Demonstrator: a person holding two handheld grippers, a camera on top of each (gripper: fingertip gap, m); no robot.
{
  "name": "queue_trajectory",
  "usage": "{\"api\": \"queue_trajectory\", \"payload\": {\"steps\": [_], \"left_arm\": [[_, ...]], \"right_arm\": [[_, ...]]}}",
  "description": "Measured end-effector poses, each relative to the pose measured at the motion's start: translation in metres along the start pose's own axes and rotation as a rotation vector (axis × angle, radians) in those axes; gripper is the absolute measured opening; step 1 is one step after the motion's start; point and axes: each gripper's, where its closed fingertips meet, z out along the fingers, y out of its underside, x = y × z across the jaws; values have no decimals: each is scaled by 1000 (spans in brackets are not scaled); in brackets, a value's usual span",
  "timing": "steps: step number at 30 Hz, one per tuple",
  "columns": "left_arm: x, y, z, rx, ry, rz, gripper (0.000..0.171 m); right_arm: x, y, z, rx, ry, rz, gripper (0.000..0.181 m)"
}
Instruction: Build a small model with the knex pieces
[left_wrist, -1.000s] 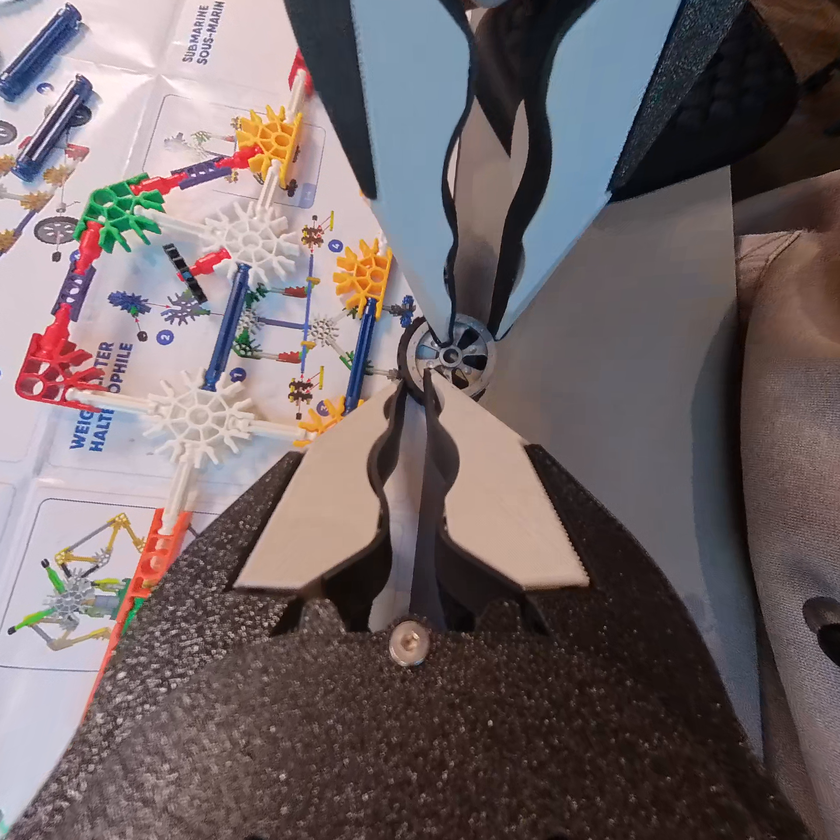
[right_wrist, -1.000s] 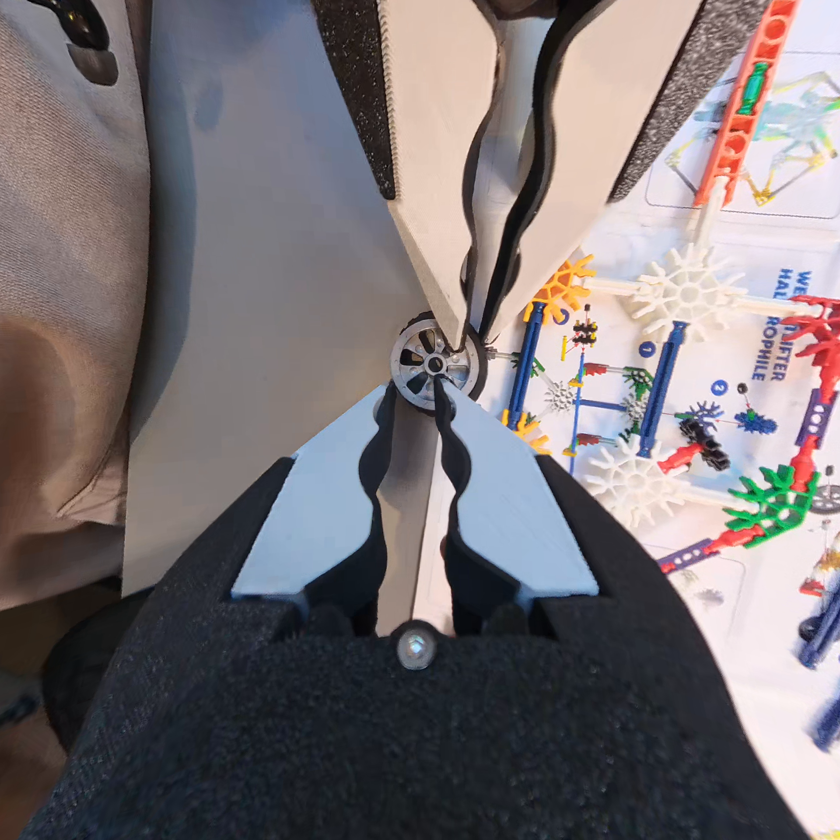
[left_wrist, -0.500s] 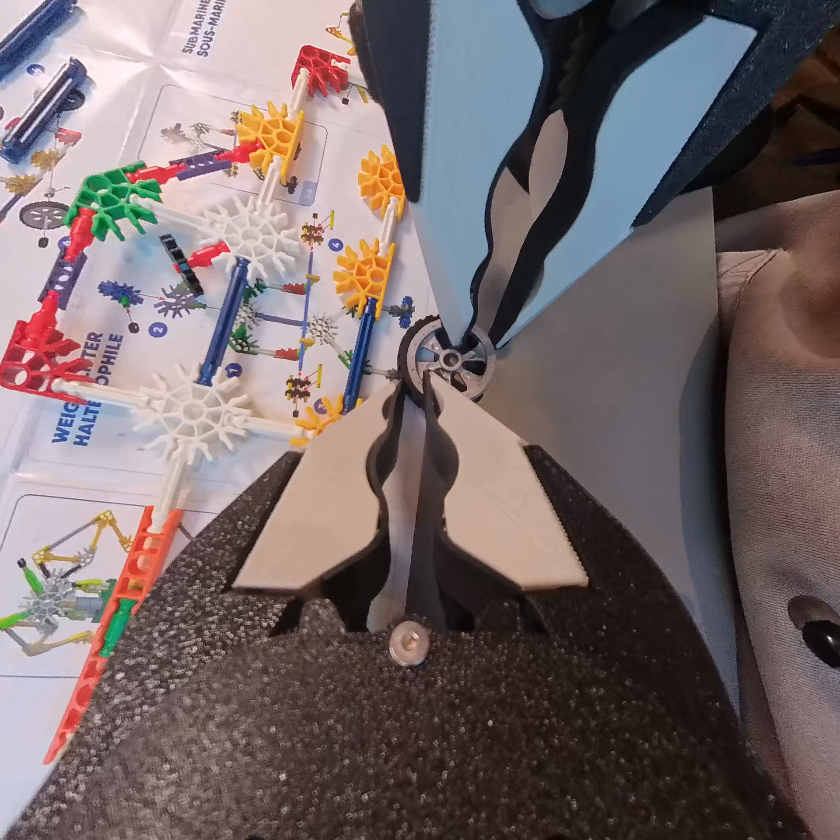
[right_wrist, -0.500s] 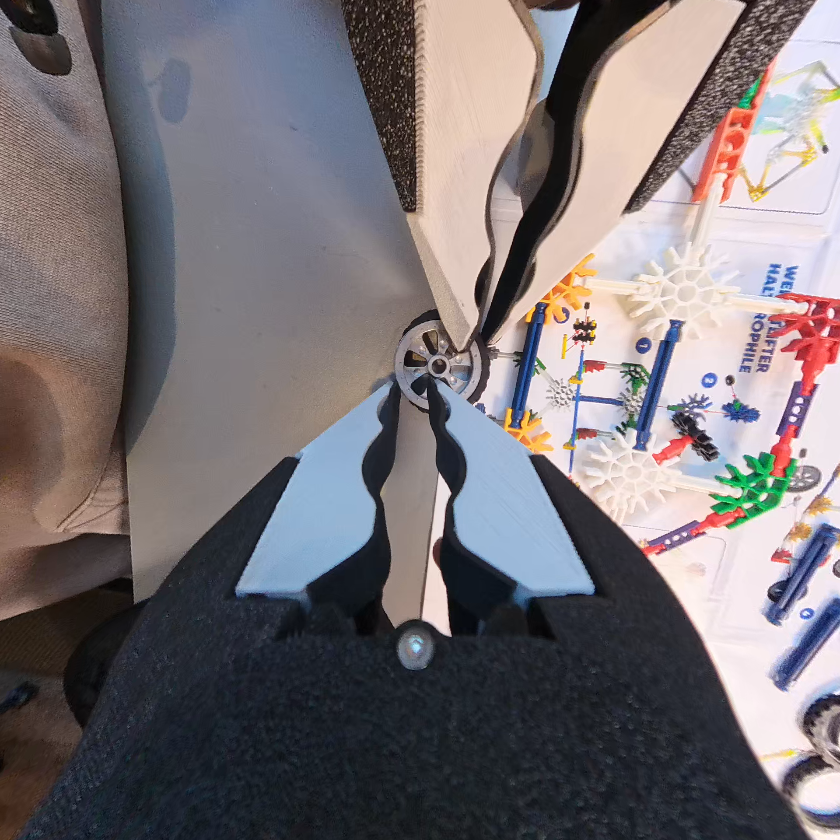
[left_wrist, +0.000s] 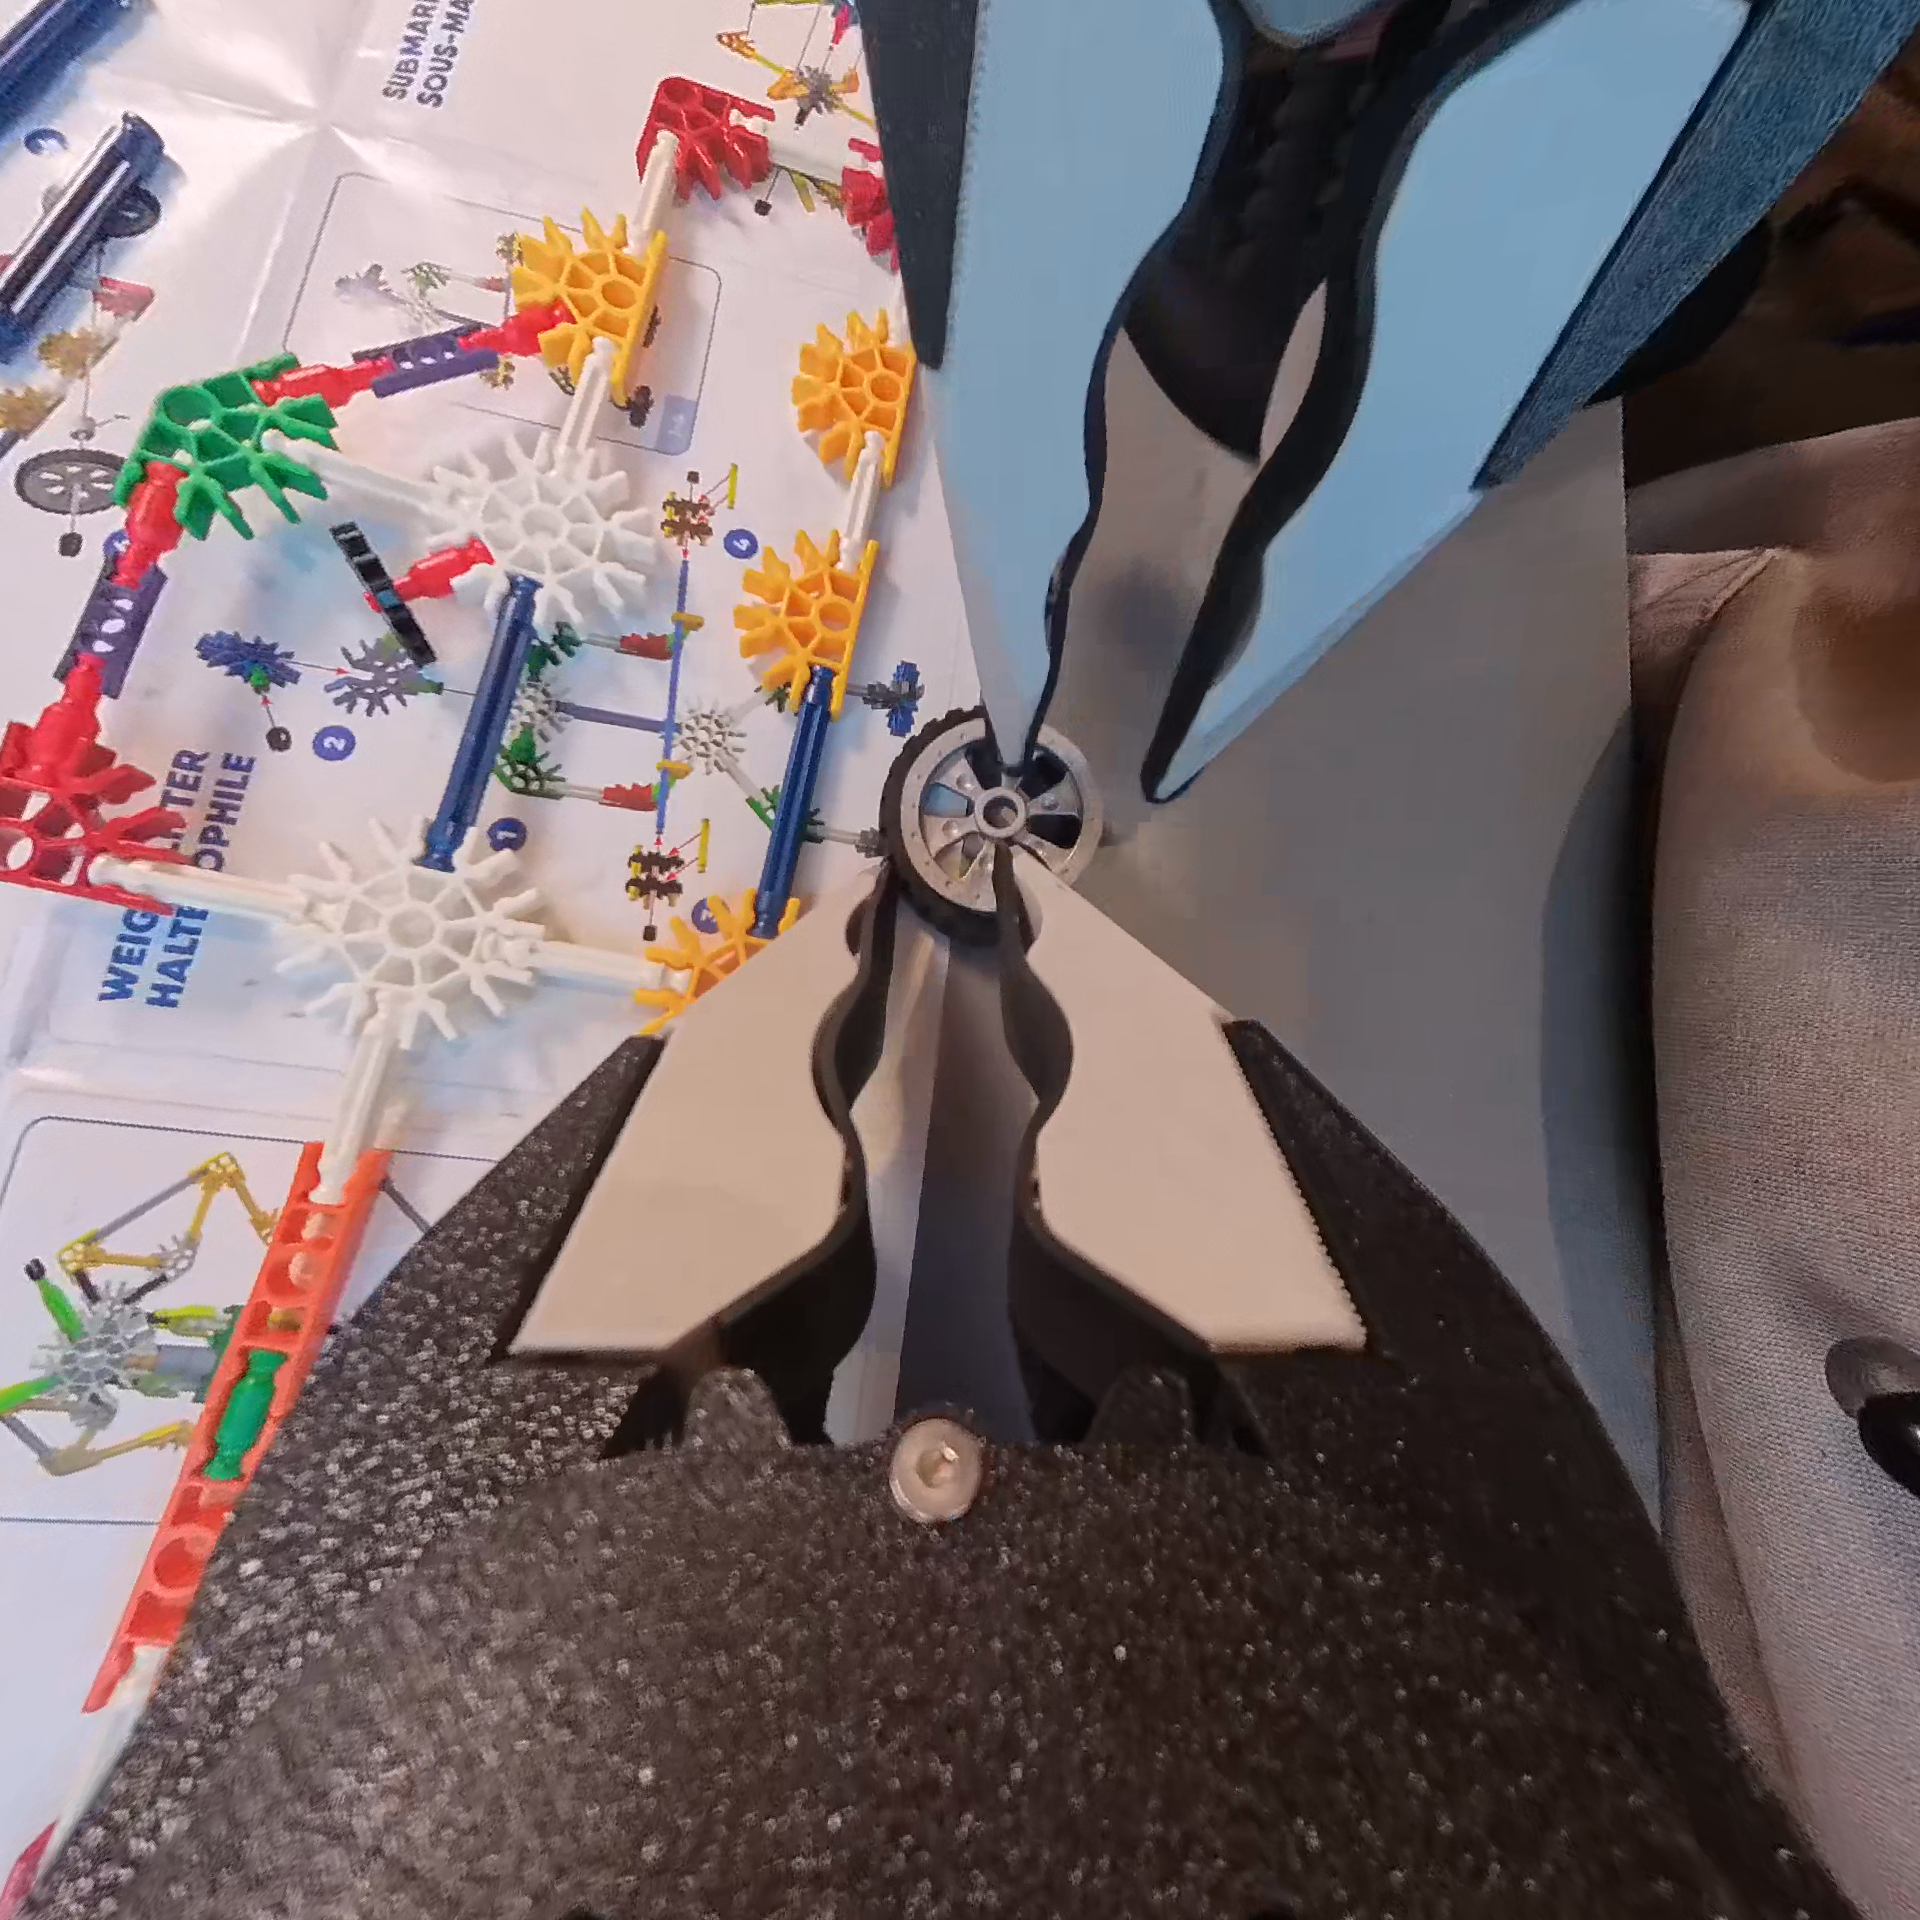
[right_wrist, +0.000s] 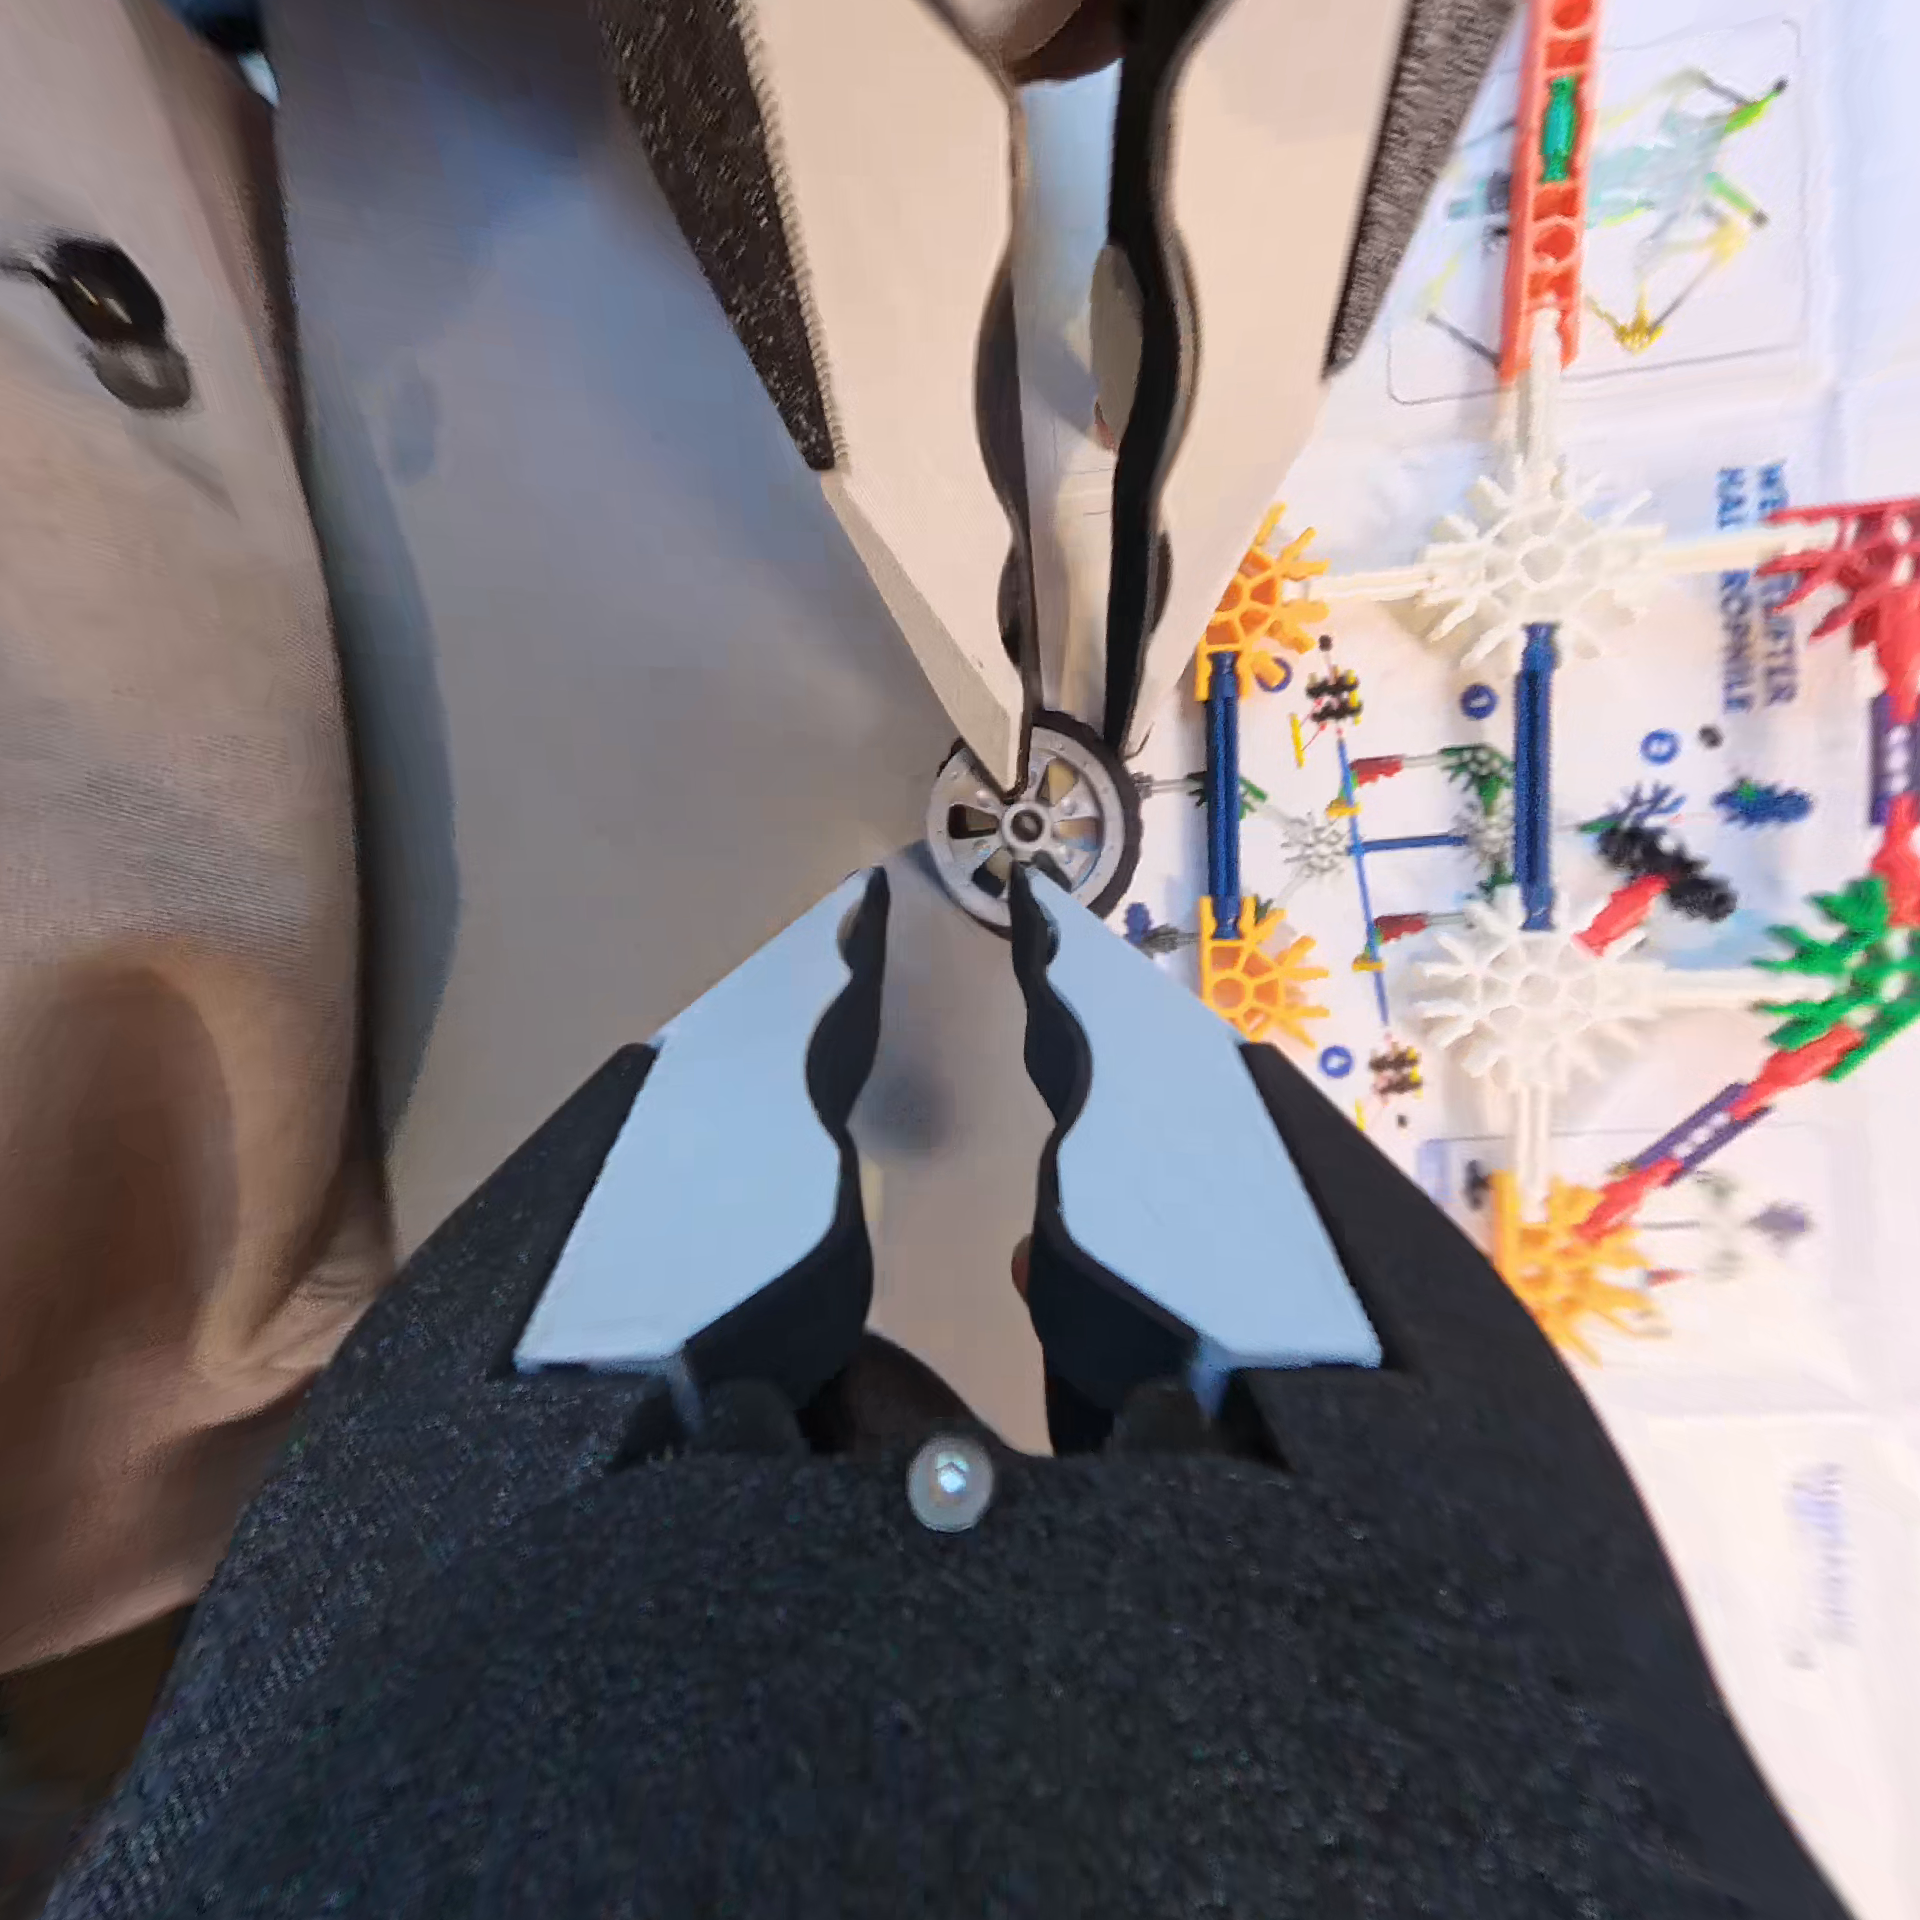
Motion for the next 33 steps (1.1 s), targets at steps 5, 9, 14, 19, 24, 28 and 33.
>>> {"api": "queue_trajectory", "payload": {"steps": [5,9,14,19,24,28,33], "left_arm": [[0,0,0,-8,-23,32,17],[0,0,-1,17,-66,64,17],[1,-1,-3,62,-154,181,17],[2,-3,-4,88,-199,259,17],[3,-4,-6,105,-135,180,21],[8,-4,-5,110,3,27,23],[19,-7,-8,131,104,15,13]], "right_arm": [[15,-2,-9,144,-7,290,35],[15,2,2,110,-29,340,37],[13,0,4,84,-73,339,38],[13,-1,5,89,-54,293,35],[17,-1,3,192,51,215,23],[16,-6,-1,232,167,69,22],[9,-11,-6,291,293,-114,22]]}}
